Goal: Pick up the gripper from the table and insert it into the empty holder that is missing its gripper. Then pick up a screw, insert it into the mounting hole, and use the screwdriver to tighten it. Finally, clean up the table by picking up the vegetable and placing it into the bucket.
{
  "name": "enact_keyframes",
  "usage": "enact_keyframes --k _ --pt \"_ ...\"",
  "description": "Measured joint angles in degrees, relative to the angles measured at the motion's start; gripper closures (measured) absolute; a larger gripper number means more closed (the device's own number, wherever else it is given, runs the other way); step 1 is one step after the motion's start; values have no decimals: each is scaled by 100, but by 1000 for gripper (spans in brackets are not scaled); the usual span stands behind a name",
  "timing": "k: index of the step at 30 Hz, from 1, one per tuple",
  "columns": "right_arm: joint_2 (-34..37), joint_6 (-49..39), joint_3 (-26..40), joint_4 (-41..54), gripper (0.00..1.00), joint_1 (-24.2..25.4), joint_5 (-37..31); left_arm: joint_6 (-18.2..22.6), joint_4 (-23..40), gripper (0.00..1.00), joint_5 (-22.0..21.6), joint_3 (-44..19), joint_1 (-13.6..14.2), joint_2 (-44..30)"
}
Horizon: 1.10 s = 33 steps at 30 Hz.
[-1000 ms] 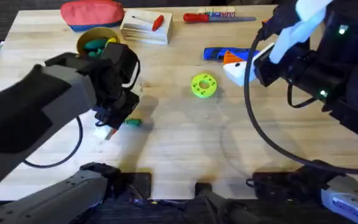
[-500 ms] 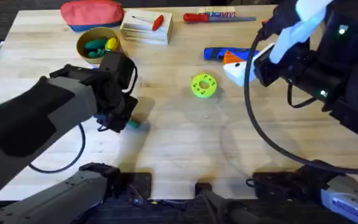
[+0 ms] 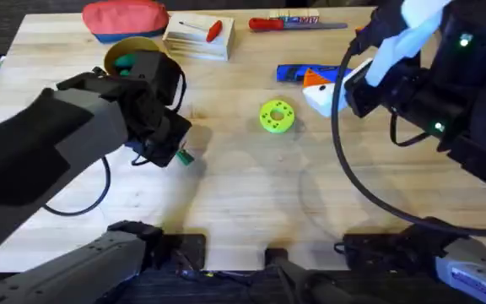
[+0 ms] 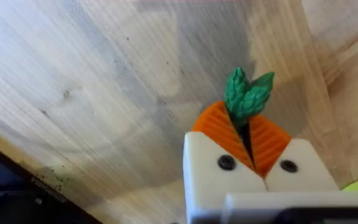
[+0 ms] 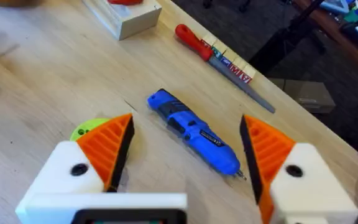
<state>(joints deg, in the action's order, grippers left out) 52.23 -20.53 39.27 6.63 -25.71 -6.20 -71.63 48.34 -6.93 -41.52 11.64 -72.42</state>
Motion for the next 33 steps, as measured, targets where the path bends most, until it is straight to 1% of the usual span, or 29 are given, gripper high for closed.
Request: enact_keyframes --k 13,24,28,33 --pt "0 0 0 0 11 0 0 72 10 989 41 0 0 0" --pt "0 0 0 0 11 0 0 108 19 989 254 -11 0 0" --pt "0 0 0 -1 11 0 0 215 53 990 296 -131 0 4" --pt "0 1 0 0 11 0 0 401 180 991 314 -461 0 139"
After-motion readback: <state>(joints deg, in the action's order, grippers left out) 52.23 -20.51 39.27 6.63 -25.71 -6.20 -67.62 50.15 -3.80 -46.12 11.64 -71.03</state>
